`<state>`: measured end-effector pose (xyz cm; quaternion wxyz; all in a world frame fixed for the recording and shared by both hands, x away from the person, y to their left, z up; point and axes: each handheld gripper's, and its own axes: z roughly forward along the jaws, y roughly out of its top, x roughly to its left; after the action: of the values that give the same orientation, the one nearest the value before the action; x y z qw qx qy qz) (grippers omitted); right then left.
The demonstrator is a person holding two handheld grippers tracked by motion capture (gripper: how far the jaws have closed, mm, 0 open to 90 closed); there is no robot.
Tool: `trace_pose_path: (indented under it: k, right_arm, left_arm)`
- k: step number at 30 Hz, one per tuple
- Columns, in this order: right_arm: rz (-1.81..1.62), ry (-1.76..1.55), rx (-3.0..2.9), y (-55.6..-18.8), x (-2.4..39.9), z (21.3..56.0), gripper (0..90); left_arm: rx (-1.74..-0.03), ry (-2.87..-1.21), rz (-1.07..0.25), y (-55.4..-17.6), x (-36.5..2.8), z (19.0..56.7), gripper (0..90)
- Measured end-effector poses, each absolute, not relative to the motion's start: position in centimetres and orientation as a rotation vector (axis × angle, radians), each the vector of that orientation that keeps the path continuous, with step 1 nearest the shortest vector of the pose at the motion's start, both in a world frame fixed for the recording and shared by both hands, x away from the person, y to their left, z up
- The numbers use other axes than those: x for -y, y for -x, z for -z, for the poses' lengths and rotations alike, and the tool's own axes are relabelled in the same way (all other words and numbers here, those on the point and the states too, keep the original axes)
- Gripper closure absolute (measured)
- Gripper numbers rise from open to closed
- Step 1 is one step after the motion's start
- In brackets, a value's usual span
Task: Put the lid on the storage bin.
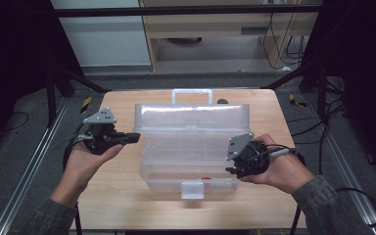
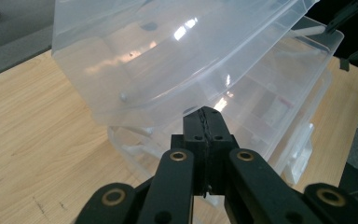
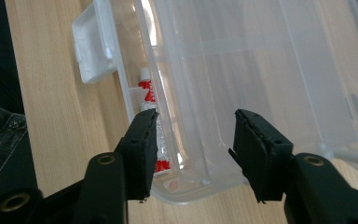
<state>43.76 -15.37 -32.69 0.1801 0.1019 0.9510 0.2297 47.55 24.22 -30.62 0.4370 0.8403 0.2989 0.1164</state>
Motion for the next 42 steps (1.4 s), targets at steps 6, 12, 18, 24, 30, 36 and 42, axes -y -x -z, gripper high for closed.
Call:
trace_pose_path:
  k: [6, 12, 18, 24, 30, 36, 42]
  right_arm:
    - [-0.672, -0.353, -2.648, -42.6, 16.8, 32.7, 39.7]
    - [-0.680, -0.407, -2.621, -41.5, 18.9, 33.2, 36.8]
    - [-0.673, -0.459, -2.603, -40.9, 20.8, 33.7, 34.8]
    - [-0.656, -0.493, -2.596, -40.9, 21.8, 34.5, 33.1]
    - [-0.647, -0.544, -2.600, -41.1, 22.7, 35.7, 32.2]
    - [-0.637, -0.561, -2.603, -41.1, 23.2, 36.2, 31.4]
    - [-0.630, -0.574, -2.607, -41.1, 23.6, 36.7, 30.4]
  left_arm:
    - [-0.734, -2.097, -0.288, -46.9, -24.0, 31.3, 89.8]
    - [-0.715, -2.098, -0.285, -45.9, -24.1, 32.3, 89.8]
    - [-0.714, -2.103, -0.288, -45.0, -24.1, 33.5, 89.8]
    - [-0.711, -2.112, -0.290, -44.5, -24.0, 34.2, 89.8]
    - [-0.726, -2.103, -0.295, -43.9, -24.2, 35.2, 89.8]
    - [-0.748, -2.095, -0.300, -43.8, -24.6, 35.6, 89.8]
    - [-0.758, -2.090, -0.304, -43.8, -24.8, 35.9, 89.8]
